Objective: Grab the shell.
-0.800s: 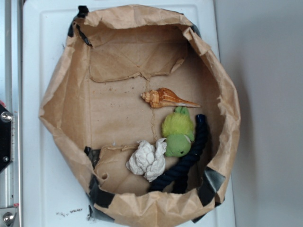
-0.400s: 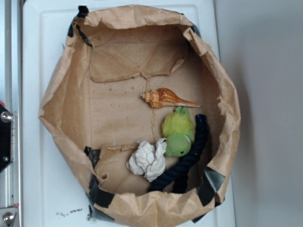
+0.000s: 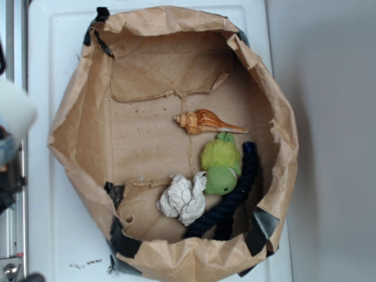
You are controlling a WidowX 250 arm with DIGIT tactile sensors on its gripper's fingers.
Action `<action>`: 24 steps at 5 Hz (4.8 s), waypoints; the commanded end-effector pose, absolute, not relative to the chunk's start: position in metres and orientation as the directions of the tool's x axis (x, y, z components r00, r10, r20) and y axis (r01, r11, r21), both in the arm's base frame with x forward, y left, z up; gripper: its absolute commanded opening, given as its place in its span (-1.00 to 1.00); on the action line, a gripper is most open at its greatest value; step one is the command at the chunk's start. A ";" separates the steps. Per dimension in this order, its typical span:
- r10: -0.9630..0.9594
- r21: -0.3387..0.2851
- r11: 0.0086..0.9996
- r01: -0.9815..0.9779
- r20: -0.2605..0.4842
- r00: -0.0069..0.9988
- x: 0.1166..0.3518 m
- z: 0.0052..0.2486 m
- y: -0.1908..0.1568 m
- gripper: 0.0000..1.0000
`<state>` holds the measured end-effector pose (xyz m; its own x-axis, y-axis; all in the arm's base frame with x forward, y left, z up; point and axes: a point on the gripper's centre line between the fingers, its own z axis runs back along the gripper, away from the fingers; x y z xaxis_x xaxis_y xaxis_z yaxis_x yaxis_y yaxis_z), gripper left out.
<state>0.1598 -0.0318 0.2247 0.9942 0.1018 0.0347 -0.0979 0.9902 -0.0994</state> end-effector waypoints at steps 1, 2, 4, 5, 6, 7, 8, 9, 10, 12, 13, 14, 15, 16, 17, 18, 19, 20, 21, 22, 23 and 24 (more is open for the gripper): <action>-0.127 -0.147 0.975 0.164 0.232 0.964 0.199 0.234 -0.010 1.00; -0.125 -0.143 0.976 0.163 0.246 0.961 0.237 0.230 0.000 1.00; -0.225 -0.050 0.965 0.256 0.342 0.913 0.278 0.197 -0.004 1.00; -0.307 0.020 0.948 0.318 0.329 0.893 0.287 0.166 0.013 1.00; -0.277 0.068 0.961 0.269 0.294 0.915 0.288 0.139 0.039 1.00; -0.277 0.068 0.961 0.269 0.294 0.915 0.288 0.139 0.039 1.00; -0.277 0.068 0.961 0.269 0.294 0.915 0.288 0.139 0.039 1.00; -0.277 0.068 0.961 0.269 0.294 0.915 0.288 0.139 0.039 1.00; -0.277 0.068 0.961 0.269 0.294 0.915 0.288 0.139 0.039 1.00; -0.288 0.107 0.958 0.268 0.346 0.893 0.302 0.116 0.040 1.00; -0.298 0.108 0.955 0.278 0.355 0.886 0.309 0.102 0.047 1.00; -0.299 0.126 0.954 0.271 0.348 0.889 0.322 0.093 0.052 1.00; -0.297 0.121 0.955 0.272 0.342 0.891 0.331 0.088 0.059 1.00; -0.296 0.101 0.955 0.278 0.363 0.884 0.339 0.083 0.063 1.00; -0.319 0.144 0.948 0.285 0.369 0.873 0.338 0.073 0.062 1.00; -0.312 0.164 0.949 0.269 0.384 0.869 0.334 0.070 0.065 1.00; -0.309 0.188 0.949 0.252 0.404 0.861 0.334 0.061 0.068 1.00; -0.308 0.199 0.949 0.246 0.408 0.859 0.332 0.059 0.068 1.00; -0.282 0.199 0.956 0.215 0.419 0.863 0.329 0.059 0.069 -1.00; -0.287 0.205 0.954 0.218 0.425 0.858 0.325 0.058 0.070 -1.00; -0.266 0.183 0.961 0.207 0.415 0.870 0.318 0.077 0.071 -1.00; -0.276 0.112 0.961 0.253 0.349 0.895 0.297 0.122 0.074 -1.00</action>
<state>0.2914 0.0699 0.0937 0.9156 -0.2750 0.2932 0.2649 0.9614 0.0743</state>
